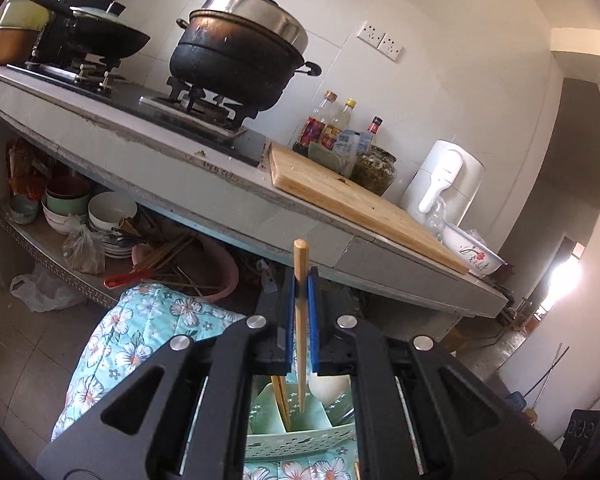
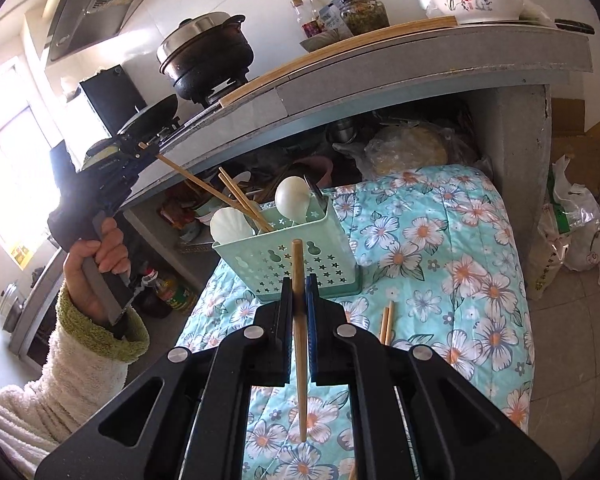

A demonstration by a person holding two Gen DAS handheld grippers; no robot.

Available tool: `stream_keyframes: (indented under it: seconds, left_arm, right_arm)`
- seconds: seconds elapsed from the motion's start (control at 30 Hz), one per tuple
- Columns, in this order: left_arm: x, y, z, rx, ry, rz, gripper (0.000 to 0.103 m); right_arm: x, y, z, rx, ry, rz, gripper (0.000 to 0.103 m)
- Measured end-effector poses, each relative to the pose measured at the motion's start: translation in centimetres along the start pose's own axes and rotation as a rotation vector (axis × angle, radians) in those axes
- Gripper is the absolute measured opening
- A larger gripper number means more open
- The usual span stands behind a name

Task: Organize utensils
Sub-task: 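Lower the chopstick into the holder and open the left tool while the right holds its chopstick, then lower the held chopstick into the green holder and open the right tool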

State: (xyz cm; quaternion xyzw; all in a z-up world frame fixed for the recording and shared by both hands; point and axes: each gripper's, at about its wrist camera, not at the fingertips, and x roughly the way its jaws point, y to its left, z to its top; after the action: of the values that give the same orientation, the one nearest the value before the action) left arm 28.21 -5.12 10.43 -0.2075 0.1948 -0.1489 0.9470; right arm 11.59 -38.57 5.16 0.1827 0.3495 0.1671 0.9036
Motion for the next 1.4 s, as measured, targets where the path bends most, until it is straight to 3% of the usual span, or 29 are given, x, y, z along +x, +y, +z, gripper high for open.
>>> stream_keyframes:
  seconds: [0.13, 0.53, 0.9, 1.17, 1.4]
  left_arm:
    - [1.3, 0.8, -2.1, -0.005, 0.038, 0.015, 0.005]
    - [2.9, 3.7, -6.8, -0.115, 0.206, -0.041, 0.006]
    - [-0.7, 3.6, -6.6, -0.089, 0.17, -0.06, 0.038]
    - [-5.1, 4.9, -7.7, -0.061, 0.136, -0.014, 0.06]
    - [-8.1, 6.3, -10.9, 0.007, 0.183, 0.058, 0.069]
  right_arm:
    - [0.4, -0.2, 0.0, 0.005, 0.012, 0.001, 0.006]
    - [1.0, -0.1, 0.0, 0.002, 0.027, 0.0, 0.007]
    - [0.3, 2.5, 2.9, -0.071, -0.036, -0.011, 0.007]
    - [0.0, 7.3, 9.4, -0.202, -0.186, -0.012, 0.007]
    - [2.4, 11.9, 14.5, -0.307, -0.29, -0.022, 0.007]
